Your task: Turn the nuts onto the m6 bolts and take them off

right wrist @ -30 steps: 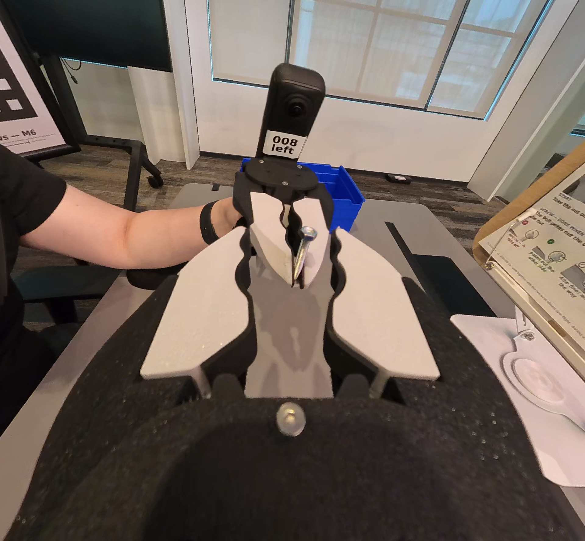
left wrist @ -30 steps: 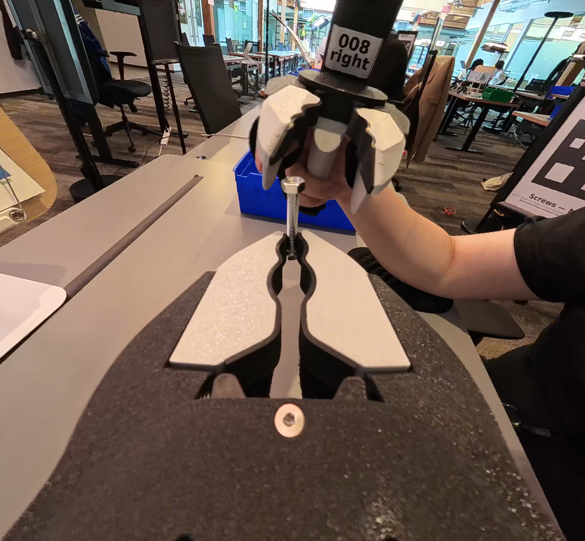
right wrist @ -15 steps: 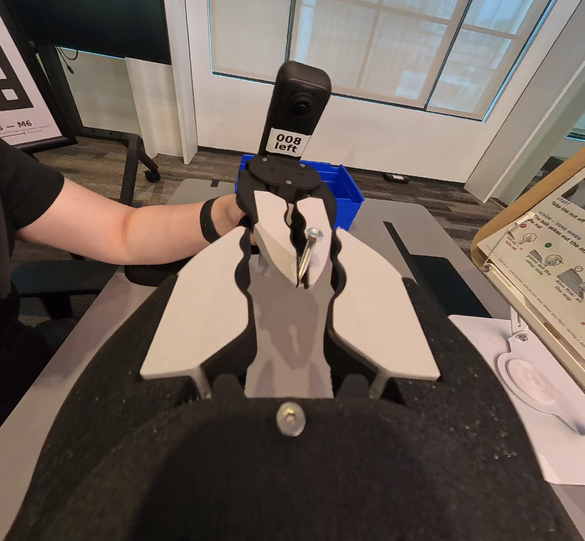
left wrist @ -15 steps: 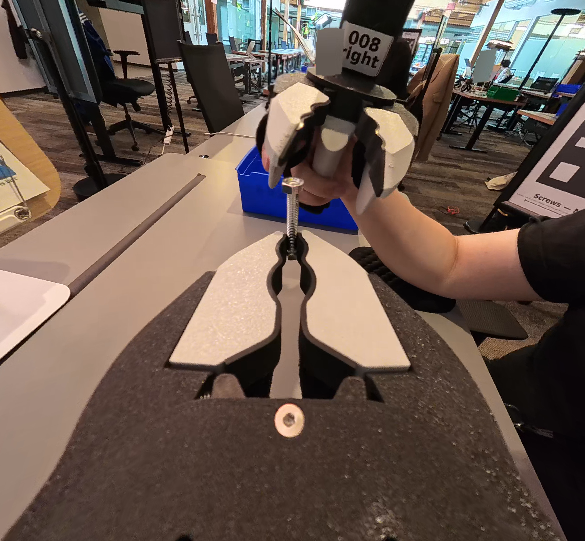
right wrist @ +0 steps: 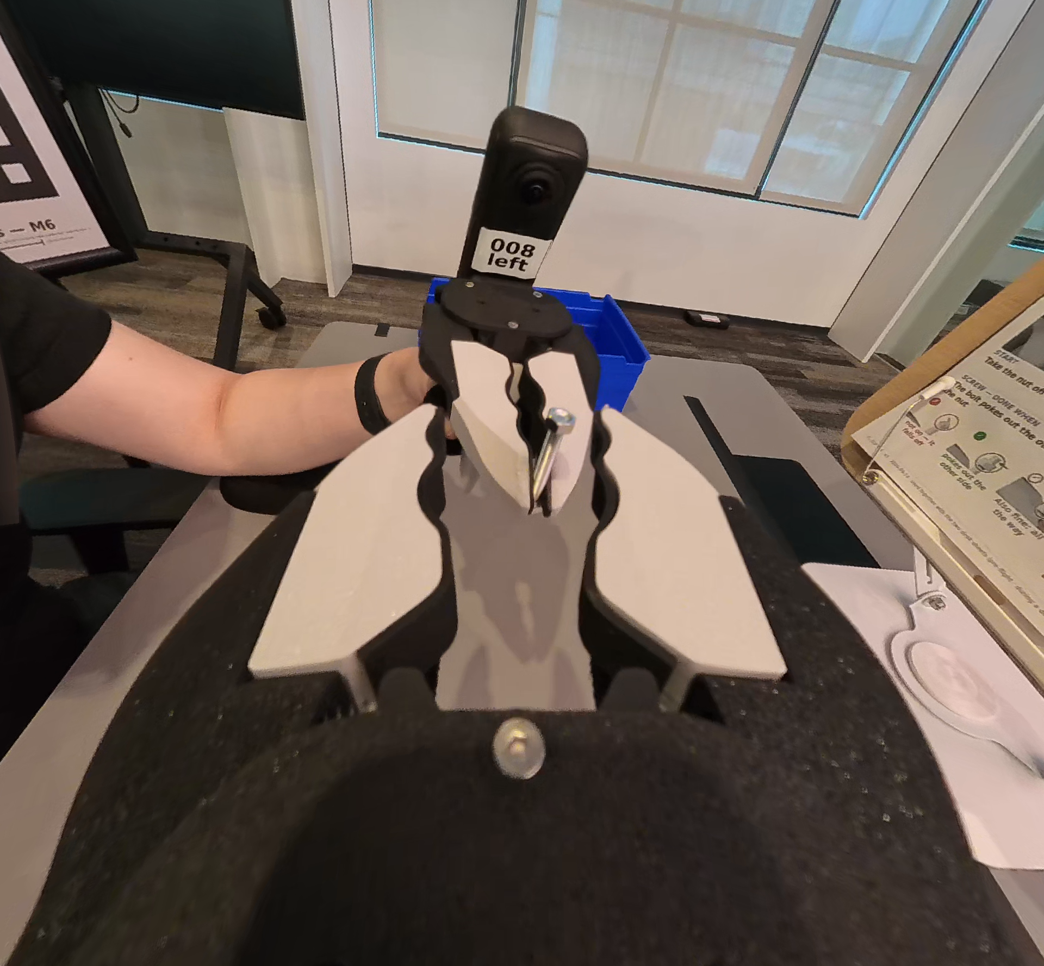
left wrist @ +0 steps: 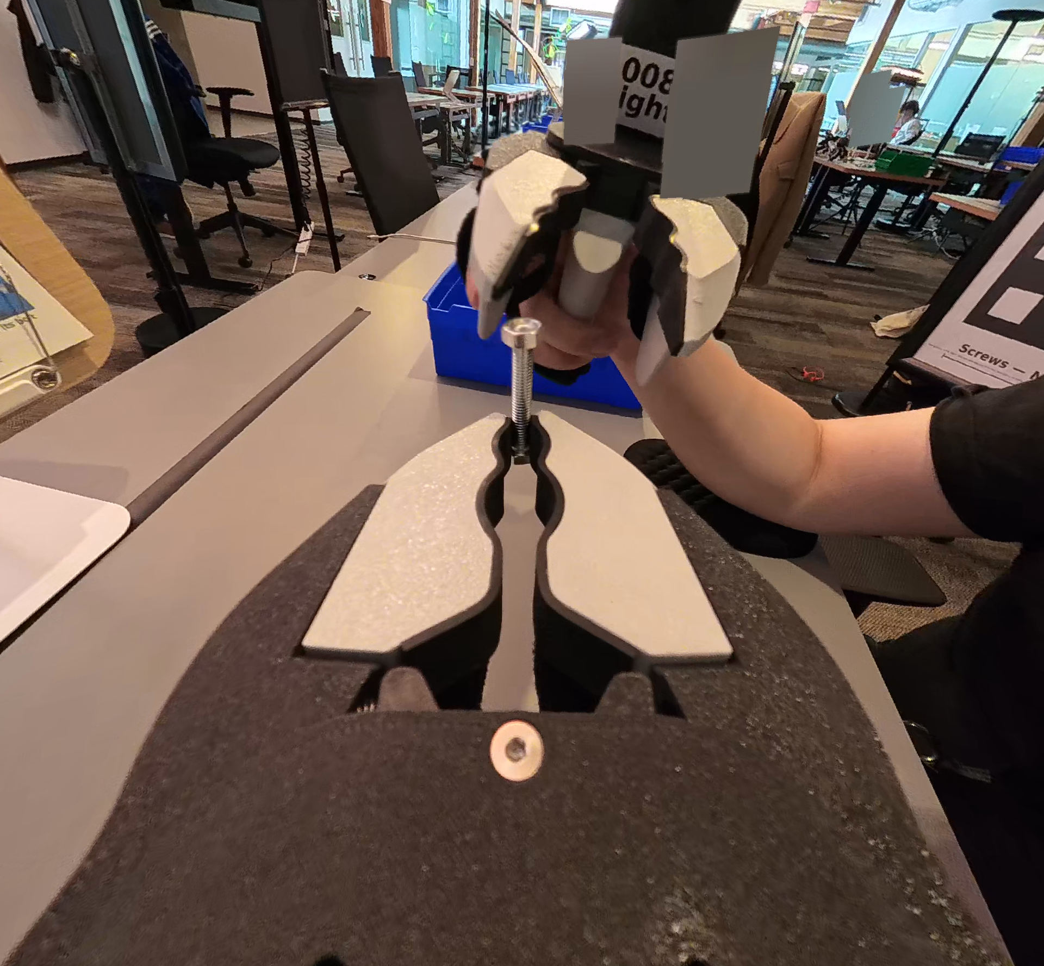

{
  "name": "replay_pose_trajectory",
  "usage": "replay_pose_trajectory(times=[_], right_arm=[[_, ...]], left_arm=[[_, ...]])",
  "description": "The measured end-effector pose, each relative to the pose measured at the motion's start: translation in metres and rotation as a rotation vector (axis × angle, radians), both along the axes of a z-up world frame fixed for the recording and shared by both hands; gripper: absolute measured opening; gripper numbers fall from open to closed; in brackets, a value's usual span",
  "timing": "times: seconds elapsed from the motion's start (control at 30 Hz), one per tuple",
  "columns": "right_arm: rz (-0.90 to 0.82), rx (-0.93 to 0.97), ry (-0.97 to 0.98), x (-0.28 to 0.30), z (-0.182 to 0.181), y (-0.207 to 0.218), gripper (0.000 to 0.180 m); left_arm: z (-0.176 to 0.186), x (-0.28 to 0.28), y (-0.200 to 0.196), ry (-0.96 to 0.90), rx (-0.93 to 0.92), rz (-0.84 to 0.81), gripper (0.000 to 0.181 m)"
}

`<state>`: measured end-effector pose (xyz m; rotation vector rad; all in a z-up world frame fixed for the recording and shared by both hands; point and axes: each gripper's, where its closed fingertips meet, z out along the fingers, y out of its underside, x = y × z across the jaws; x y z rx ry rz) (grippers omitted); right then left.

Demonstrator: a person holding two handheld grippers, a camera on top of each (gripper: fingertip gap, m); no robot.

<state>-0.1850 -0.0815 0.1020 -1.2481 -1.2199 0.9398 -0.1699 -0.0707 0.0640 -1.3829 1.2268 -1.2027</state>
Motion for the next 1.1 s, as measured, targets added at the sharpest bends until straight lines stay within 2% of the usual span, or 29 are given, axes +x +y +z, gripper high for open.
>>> replay_pose_trajectory(times=[0.2,0.3,0.5,0.8,1.1], right_arm=[[0.009,0.021,-0.049,-0.0041,-0.0074,-0.0028,0.049],[0.021,0.01,-0.041,0.0008,-0.0059,-0.0046,0.043],[-0.012,-0.007,-0.005,-0.0011,-0.0032,0.003,0.051],[0.019,0.017,-0.038,-0.0005,-0.0049,-0.0053,0.044],[0.013,0.003,-0.044,-0.0064,-0.0096,-0.002,0.051]], left_arm=[[-0.0018,0.001,0.0007,0.01,0.007,0.007,0.005],[-0.0004,-0.0026,0.005,-0.001,-0.006,0.02,0.005],[-0.0007,0.0007,-0.0005,0.003,0.002,-0.002,0.005],[-0.0003,-0.0026,0.0056,-0.002,-0.004,0.023,0.005],[-0.0037,0.0029,0.0015,0.014,0.007,0.012,0.005]])
